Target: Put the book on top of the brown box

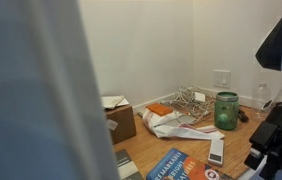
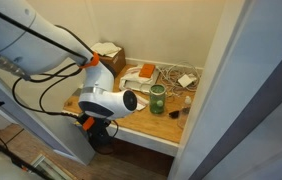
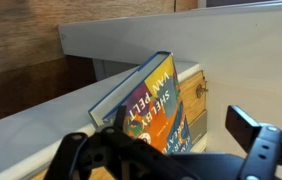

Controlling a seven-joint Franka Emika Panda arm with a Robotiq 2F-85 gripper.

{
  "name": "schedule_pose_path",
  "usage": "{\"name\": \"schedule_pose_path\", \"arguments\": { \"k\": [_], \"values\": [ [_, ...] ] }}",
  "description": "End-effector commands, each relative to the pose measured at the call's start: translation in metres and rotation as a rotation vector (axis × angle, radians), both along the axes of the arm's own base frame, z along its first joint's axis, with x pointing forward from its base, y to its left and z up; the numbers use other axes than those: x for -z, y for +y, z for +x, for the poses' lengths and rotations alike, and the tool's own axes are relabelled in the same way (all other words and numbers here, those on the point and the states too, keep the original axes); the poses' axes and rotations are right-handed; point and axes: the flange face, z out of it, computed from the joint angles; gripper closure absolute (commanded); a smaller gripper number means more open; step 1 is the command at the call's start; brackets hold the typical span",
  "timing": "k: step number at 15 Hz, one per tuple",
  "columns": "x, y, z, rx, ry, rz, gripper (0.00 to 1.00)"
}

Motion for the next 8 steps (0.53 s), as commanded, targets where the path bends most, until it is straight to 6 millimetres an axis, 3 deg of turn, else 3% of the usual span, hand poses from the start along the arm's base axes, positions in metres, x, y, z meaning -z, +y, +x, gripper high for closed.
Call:
{"name": "schedule_pose_path", "arguments": {
  "k": [1, 5, 8],
  "values": [
    [0.005, 0.000, -0.002, -0.006, 0.006, 0.003, 0.00],
    [0.009, 0.001, -0.002, -0.013, 0.012, 0.005, 0.00],
    [0.016, 0.006, -0.001, -0.059, -0.031, 0.113, 0.00]
  ]
}}
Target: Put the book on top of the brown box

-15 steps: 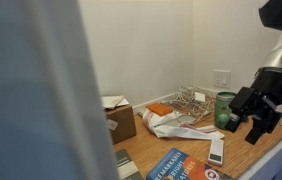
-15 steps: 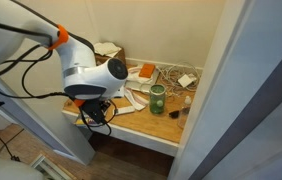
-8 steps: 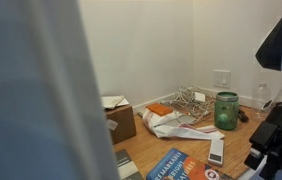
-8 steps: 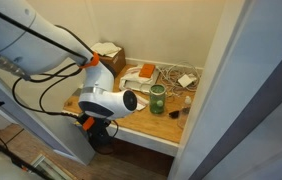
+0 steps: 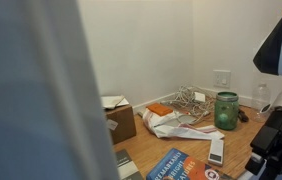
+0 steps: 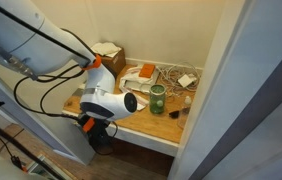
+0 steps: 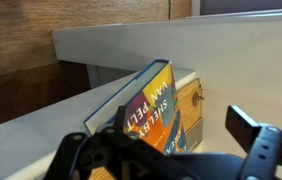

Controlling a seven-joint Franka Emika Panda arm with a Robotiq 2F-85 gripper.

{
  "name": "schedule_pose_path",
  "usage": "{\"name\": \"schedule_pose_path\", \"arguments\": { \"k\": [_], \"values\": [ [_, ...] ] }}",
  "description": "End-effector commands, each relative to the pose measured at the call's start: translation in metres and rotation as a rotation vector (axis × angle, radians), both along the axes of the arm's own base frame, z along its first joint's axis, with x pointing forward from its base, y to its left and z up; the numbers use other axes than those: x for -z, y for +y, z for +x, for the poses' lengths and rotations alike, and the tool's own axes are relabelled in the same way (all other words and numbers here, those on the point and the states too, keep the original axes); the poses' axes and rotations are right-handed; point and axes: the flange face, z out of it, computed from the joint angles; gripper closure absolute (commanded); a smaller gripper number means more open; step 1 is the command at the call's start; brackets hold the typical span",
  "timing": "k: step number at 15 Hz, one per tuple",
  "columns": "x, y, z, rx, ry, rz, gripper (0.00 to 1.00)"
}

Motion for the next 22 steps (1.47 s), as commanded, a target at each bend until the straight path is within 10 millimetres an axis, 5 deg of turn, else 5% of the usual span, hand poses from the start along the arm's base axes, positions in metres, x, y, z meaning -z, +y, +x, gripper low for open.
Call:
{"name": "schedule_pose_path", "arguments": {
  "k": [1, 11, 22],
  "values": [
    [0.012, 0.001, -0.001, -0.036, -0.056, 0.118, 0.00],
    [0.088, -0.013, -0.039, -0.074, -0.070, 0.326, 0.00],
    [0.154, 0.007, -0.005, 0.063, -0.011, 0.416, 0.00]
  ]
}}
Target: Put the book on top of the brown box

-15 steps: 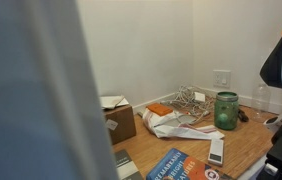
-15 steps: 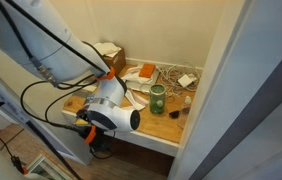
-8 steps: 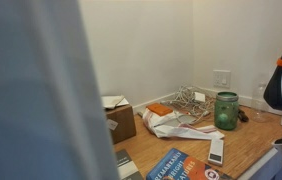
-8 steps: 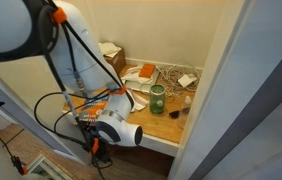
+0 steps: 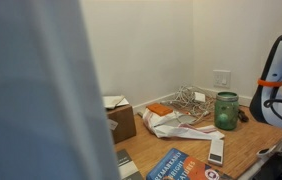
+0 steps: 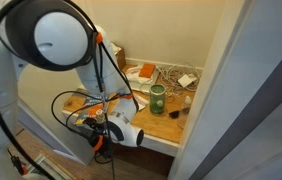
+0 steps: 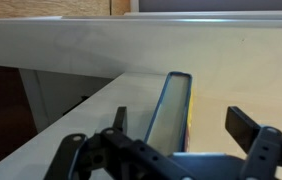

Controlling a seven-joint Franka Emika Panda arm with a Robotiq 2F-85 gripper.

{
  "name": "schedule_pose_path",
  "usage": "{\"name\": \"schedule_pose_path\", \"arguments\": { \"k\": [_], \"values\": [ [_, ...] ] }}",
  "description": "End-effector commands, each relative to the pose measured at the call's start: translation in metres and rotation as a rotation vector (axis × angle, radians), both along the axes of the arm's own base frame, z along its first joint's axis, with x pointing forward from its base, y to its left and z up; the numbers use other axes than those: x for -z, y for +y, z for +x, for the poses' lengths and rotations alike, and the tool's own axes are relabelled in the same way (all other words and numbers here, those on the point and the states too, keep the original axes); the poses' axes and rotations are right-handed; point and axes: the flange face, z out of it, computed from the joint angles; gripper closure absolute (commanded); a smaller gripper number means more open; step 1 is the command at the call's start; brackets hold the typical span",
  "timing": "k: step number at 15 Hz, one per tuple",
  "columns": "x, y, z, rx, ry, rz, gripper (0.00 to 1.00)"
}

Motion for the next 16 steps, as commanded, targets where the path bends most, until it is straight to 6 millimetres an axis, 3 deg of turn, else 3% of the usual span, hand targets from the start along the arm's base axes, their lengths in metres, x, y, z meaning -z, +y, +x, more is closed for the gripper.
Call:
{"name": "schedule_pose_path", "arguments": {
  "k": [1, 5, 16],
  "values": [
    [0.025, 0.008, 0.013, 0.064, 0.008, 0.058, 0.00],
    [0.043, 0.018, 0.022, 0.109, -0.007, 0.124, 0.00],
    [0.049, 0.014, 0.008, 0.193, -0.037, 0.295, 0.00]
  ]
}}
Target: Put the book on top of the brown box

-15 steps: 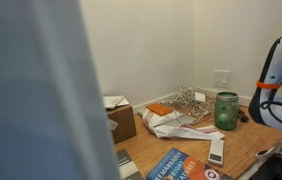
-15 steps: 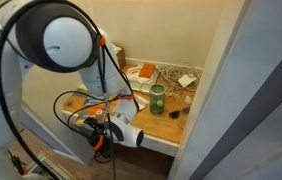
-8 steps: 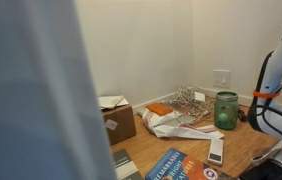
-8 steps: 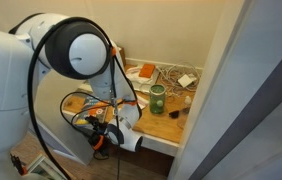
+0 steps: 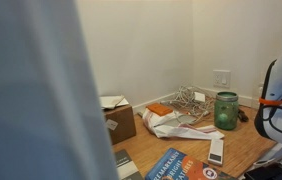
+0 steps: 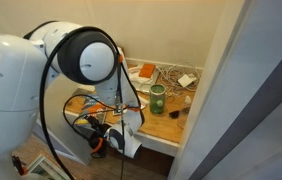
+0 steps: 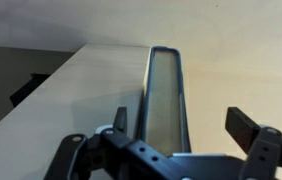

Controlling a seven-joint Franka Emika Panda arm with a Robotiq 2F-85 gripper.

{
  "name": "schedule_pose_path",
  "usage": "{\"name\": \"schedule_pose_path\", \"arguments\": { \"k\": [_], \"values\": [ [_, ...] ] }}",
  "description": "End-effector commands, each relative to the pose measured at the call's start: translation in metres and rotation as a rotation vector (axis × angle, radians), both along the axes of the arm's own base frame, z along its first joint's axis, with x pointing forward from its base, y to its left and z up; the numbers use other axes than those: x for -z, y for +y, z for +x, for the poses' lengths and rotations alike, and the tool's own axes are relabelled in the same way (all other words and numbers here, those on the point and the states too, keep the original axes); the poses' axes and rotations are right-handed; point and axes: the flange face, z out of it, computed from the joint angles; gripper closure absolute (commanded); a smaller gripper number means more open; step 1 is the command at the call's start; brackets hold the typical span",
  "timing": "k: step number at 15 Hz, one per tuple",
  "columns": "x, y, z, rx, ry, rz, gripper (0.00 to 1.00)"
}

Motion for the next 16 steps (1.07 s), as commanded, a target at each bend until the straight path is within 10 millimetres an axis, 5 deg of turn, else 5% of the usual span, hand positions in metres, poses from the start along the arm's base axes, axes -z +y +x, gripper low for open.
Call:
{"name": "schedule_pose_path", "arguments": {
  "k": [1, 2, 11, 16],
  "values": [
    [0.014, 0.001, 0.008, 0.058, 0.017, 0.050, 0.25],
    [0.014, 0.001, 0.007, 0.065, 0.028, 0.053, 0.26],
    [0.009, 0.002, 0.000, 0.116, 0.095, 0.040, 0.89],
    [-0.016, -0.003, -0.001, 0.103, 0.046, 0.051, 0.91]
  ]
}}
